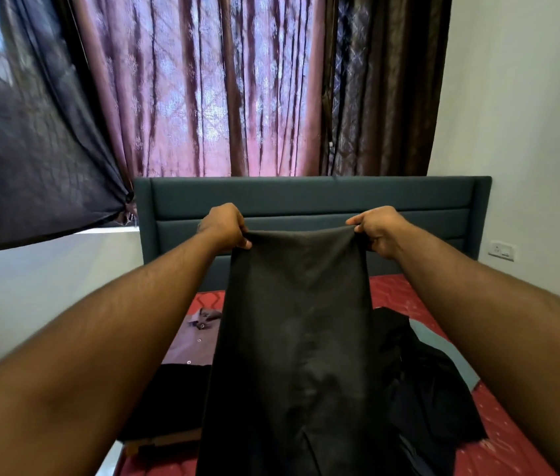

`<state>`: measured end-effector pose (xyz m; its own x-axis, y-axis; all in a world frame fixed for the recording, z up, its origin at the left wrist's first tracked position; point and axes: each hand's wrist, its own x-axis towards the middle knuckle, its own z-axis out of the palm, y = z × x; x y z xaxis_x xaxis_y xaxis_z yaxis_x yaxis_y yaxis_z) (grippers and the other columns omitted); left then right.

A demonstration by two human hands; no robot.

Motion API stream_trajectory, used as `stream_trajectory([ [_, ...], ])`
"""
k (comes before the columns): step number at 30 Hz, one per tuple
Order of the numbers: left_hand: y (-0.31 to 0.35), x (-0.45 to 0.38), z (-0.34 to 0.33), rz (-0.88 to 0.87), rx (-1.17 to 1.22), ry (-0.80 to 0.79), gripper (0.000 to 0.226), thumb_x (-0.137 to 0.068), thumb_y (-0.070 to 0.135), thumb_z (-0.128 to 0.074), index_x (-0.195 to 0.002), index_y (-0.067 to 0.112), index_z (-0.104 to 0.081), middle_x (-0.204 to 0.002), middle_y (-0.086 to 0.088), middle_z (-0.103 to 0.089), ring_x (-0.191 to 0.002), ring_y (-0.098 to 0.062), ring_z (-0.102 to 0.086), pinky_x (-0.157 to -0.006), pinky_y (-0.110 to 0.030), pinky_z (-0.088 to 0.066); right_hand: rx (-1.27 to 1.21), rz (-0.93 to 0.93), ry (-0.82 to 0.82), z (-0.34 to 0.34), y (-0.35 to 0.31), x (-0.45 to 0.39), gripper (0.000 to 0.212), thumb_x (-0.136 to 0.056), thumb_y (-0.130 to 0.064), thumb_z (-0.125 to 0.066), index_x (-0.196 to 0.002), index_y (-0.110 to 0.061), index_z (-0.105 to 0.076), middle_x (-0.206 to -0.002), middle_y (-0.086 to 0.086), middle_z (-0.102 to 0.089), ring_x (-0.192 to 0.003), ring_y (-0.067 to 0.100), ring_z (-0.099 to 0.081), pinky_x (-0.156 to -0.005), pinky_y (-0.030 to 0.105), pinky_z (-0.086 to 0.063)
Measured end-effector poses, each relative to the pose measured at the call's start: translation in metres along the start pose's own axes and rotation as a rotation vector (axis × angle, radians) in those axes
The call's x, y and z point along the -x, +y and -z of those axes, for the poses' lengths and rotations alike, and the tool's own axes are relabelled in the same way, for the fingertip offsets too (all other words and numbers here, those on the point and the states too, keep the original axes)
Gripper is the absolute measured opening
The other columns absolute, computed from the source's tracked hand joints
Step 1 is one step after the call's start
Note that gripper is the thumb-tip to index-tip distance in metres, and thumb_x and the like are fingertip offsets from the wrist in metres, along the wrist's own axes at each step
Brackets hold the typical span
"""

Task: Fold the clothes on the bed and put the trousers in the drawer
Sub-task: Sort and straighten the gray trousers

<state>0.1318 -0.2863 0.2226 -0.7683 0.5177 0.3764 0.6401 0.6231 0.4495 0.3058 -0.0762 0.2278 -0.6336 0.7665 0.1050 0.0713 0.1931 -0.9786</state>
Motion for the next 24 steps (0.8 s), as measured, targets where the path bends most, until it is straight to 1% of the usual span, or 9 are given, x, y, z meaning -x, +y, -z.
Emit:
stream_trajectory([
  [4,-0.001,-0.010,0.004,-0.043,0.078,0.124,0.013,-0.072,0.023,-0.085,-0.077,0.023,-0.074,-0.078,0.003,-0.069,-0.088,-0.021,-0.065,-0.089,-0.042,-0.051,0.067,0.098,0.016,0.009,-0.004,-0.009,0.027,-0.082,0.016,-0.060,-0.099,-0.003,-0.069,-0.096,0.013,-0.066,-0.091,0.024,-0.063,-0.079,0.037,-0.056],
  [7,-0.009,0.001,0.008,-0.161,0.315,0.167,0.015,-0.075,0.017,-0.083,-0.068,0.022,-0.070,-0.071,0.004,-0.066,-0.073,-0.011,-0.062,-0.076,-0.031,-0.050,0.268,0.251,0.071,0.021,0.001,-0.005,0.024,-0.074,0.008,-0.074,-0.086,-0.013,-0.072,-0.090,0.010,-0.070,-0.089,0.024,-0.068,-0.085,0.040,-0.057],
  [10,-0.016,0.045,-0.011,-0.226,0.675,0.157,0.013,-0.087,0.009,-0.071,-0.099,0.004,-0.072,-0.095,-0.003,-0.067,-0.081,-0.003,-0.060,-0.073,-0.015,-0.049,0.380,0.362,0.090,0.029,0.023,0.027,0.014,-0.075,-0.003,-0.077,-0.081,-0.015,-0.074,-0.078,0.005,-0.070,-0.073,0.012,-0.064,-0.068,0.026,-0.050],
  [12,-0.026,0.084,-0.034,-0.219,0.882,0.110,0.016,-0.095,0.008,-0.060,-0.109,0.005,-0.067,-0.098,-0.005,-0.068,-0.083,-0.003,-0.061,-0.077,-0.016,-0.050,0.376,0.423,0.052,0.035,0.049,0.059,0.009,-0.075,-0.005,-0.077,-0.081,-0.012,-0.075,-0.077,0.003,-0.068,-0.069,0.003,-0.059,-0.069,0.023,-0.044],
  [16,-0.064,0.186,-0.111,-0.233,0.842,0.135,0.009,-0.094,0.020,-0.052,-0.085,0.018,-0.054,-0.074,0.015,-0.058,-0.068,0.006,-0.049,-0.067,-0.012,-0.042,0.276,0.368,-0.155,0.044,0.145,0.121,0.011,-0.078,0.004,-0.072,-0.080,-0.006,-0.068,-0.122,-0.001,-0.058,-0.112,0.000,-0.054,-0.097,0.019,-0.038],
  [18,-0.091,0.243,-0.157,-0.206,0.751,0.155,0.007,-0.093,0.026,-0.053,-0.086,0.024,-0.053,-0.076,0.022,-0.060,-0.069,0.009,-0.052,-0.065,-0.010,-0.041,0.148,0.222,-0.301,0.044,0.203,0.149,0.017,-0.080,0.011,-0.066,-0.077,-0.005,-0.065,-0.113,0.001,-0.068,-0.100,0.001,-0.063,-0.088,0.017,-0.047],
  [20,-0.114,0.299,-0.197,-0.204,0.643,0.166,0.011,-0.094,0.037,-0.051,-0.090,0.026,-0.053,-0.086,0.025,-0.058,-0.075,0.012,-0.054,-0.066,-0.012,-0.042,0.104,0.088,-0.361,0.043,0.249,0.175,0.019,-0.080,0.015,-0.063,-0.077,-0.004,-0.066,-0.085,-0.001,-0.073,-0.076,0.004,-0.067,-0.072,0.019,-0.053],
  [22,-0.127,0.348,-0.223,-0.188,0.626,0.125,0.018,-0.098,0.049,-0.046,-0.096,0.032,-0.051,-0.093,0.032,-0.056,-0.080,0.015,-0.054,-0.069,-0.008,-0.042,0.175,0.004,-0.443,0.046,0.277,0.193,0.016,-0.080,0.015,-0.064,-0.078,0.000,-0.067,-0.061,-0.001,-0.068,-0.056,0.002,-0.061,-0.056,0.014,-0.047],
  [24,-0.132,0.382,-0.237,-0.158,0.640,0.093,0.021,-0.098,0.056,-0.042,-0.099,0.036,-0.051,-0.096,0.035,-0.056,-0.081,0.015,-0.056,-0.070,-0.004,-0.041,0.219,-0.031,-0.522,0.053,0.291,0.203,0.013,-0.079,0.014,-0.065,-0.080,0.003,-0.069,-0.064,0.009,-0.070,-0.060,0.009,-0.065,-0.060,0.016,-0.049],
])
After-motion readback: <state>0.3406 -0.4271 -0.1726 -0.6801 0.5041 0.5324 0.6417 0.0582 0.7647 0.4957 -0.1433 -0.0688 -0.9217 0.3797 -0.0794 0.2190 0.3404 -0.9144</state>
